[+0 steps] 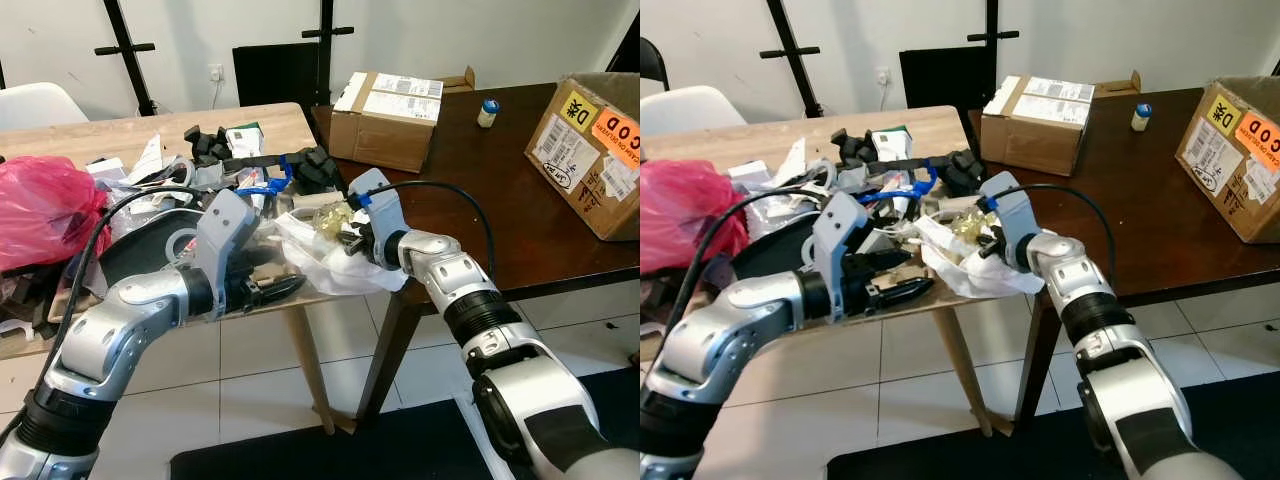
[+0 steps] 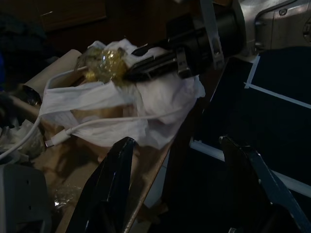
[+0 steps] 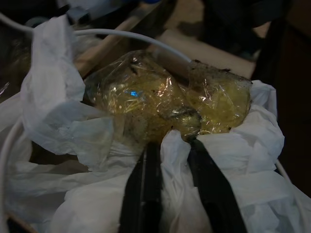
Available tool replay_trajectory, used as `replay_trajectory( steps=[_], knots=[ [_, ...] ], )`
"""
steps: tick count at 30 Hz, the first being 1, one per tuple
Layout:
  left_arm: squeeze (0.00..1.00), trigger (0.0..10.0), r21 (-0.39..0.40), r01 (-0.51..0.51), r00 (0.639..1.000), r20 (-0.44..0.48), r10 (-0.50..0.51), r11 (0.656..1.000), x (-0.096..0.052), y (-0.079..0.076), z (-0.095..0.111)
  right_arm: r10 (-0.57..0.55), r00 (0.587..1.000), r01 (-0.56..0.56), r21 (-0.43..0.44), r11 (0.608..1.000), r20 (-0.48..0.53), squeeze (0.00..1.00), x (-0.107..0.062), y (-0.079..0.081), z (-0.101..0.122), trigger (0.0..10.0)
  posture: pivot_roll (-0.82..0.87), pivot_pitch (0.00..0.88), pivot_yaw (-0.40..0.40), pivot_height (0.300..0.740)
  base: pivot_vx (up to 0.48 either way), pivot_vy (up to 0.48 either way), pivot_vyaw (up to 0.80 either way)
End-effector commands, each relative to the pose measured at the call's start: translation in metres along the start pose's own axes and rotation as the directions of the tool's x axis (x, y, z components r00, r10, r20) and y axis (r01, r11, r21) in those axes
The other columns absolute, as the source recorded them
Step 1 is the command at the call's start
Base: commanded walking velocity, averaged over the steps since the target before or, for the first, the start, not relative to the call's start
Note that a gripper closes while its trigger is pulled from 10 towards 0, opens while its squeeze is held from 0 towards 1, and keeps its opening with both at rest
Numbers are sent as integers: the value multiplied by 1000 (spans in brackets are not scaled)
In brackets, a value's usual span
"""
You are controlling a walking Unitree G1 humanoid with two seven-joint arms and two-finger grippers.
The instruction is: Picking trash to rubbish bin
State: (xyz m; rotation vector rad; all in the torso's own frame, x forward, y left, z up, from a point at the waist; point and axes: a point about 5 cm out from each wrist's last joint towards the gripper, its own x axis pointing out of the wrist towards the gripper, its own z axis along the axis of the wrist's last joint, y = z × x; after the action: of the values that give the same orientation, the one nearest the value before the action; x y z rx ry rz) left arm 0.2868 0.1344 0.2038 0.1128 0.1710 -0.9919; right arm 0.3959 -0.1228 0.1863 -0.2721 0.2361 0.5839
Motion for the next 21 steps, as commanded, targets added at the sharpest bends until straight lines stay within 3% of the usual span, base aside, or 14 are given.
replay_trajectory(
  steps=[1, 9, 11, 13, 16, 20, 21],
  knots=[
    [0, 10000, 10, -14, 1000, -12, 15, 1000, -4, 0, -1, -41, 998, 41, 2, 999, 38, 0, -1, -6, 10, 0, -5, 51, 44, 740, 0, 0, 0],
    [0, 10000, 12, -26, 1000, -5, 26, 1000, -5, 3, 1, -99, 976, 89, 60, 994, 193, 0, -7, -18, 39, 0, -5, 50, 46, 740, 0, 0, 0],
    [0, 10000, 13, -30, 1000, -1, 30, 999, -5, 4, 2, -143, 949, 110, 129, 986, 282, 0, -14, -27, 57, 0, -4, 51, 47, 740, 0, 0, 0],
    [0, 10000, 14, -32, 1000, 0, 32, 999, -5, 4, 2, -161, 937, 118, 153, 981, 310, 0, -16, -31, 63, 0, -4, 51, 47, 740, 0, 0, 0],
    [0, 10000, 13, -37, 999, 8, 37, 999, -5, 5, 4, -276, 865, 186, 244, 952, 419, 0, -32, -52, 90, 0, -5, 53, 46, 740, 0, 0, 0],
    [0, 10000, 13, -57, 998, 27, 57, 998, -6, 8, 6, -525, 628, 336, 408, 849, 574, 0, -73, -92, 125, 0, -5, 53, 45, 740, 0, 0, 0],
    [0, 10000, 13, -57, 998, 27, 57, 998, -6, 8, 6, -525, 628, 336, 408, 849, 574, 0, -73, -92, 125, 0, -5, 53, 45, 740, 0, 0, 0]
  ],
)
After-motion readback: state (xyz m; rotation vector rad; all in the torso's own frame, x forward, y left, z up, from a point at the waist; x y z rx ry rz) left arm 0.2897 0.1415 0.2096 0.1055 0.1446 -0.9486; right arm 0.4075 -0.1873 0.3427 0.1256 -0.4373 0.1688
